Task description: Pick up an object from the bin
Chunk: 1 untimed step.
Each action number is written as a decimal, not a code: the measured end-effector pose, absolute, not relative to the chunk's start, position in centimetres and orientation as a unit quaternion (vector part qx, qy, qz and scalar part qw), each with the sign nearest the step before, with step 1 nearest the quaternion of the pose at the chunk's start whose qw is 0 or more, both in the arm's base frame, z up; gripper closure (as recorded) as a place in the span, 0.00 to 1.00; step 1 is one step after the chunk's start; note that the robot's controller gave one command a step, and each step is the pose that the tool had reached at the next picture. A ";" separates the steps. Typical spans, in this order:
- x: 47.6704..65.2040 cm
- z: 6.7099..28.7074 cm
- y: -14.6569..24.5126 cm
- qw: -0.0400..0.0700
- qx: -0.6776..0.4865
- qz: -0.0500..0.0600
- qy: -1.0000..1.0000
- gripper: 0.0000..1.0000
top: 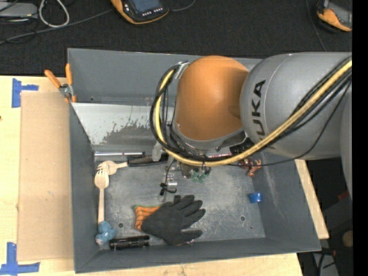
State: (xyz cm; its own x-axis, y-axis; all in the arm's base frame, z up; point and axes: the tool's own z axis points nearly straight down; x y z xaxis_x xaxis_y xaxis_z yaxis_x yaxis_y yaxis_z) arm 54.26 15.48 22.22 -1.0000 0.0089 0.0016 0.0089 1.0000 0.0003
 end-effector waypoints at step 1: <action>54.3 22.2 15.5 0.001 -0.005 0.000 -1.000 0.00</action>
Offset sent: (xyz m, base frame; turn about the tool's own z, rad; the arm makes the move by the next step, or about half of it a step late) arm -0.0359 -0.0241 -0.0541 0.1221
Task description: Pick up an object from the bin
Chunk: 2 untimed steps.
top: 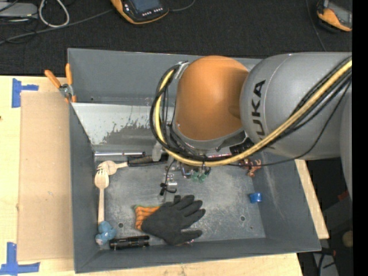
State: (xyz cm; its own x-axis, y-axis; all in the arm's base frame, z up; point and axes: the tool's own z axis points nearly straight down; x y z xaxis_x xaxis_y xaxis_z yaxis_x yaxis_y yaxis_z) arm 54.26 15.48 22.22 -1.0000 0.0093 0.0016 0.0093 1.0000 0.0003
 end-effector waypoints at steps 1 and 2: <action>52.1 19.0 14.1 0.001 -0.038 0.000 -0.999 0.00; 49.0 16.0 15.2 0.001 -0.076 0.000 -0.997 0.00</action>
Offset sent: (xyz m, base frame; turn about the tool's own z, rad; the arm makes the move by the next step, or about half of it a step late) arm -0.0506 -0.0026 -0.0602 0.1445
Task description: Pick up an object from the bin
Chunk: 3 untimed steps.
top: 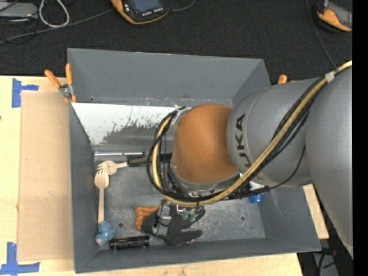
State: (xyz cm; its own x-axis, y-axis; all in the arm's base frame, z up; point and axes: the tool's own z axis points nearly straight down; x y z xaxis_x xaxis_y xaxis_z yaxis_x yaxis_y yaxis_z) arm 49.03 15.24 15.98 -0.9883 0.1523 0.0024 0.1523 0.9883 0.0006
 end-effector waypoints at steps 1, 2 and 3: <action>47.5 10.4 11.3 0.001 0.051 0.000 -0.999 0.00; 48.0 9.4 12.5 -0.002 0.006 -0.002 -1.000 1.00; 48.0 9.4 12.4 -0.002 0.005 -0.002 -1.000 1.00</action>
Offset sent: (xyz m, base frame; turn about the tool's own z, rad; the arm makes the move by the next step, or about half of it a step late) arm -0.0101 -0.0278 -0.0651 -0.1645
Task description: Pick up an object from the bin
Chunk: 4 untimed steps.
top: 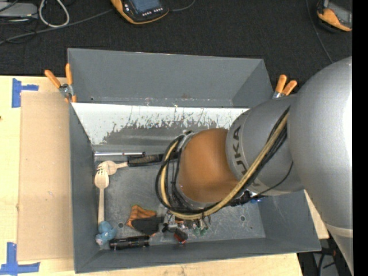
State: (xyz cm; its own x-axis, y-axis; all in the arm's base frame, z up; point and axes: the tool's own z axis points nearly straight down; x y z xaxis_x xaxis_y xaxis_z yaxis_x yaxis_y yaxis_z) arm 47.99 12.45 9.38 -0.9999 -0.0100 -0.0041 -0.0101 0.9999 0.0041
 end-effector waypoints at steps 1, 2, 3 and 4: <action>48.1 13.9 11.7 0.000 -0.010 0.002 1.000 1.00; 49.5 16.3 12.2 0.000 -0.002 0.002 1.000 1.00; 46.7 10.0 13.5 -0.002 -0.007 0.001 1.000 1.00; 48.3 9.2 12.5 0.004 0.012 0.002 1.000 1.00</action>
Offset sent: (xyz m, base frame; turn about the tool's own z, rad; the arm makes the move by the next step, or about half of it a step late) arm 0.0142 -0.0025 0.0691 0.0064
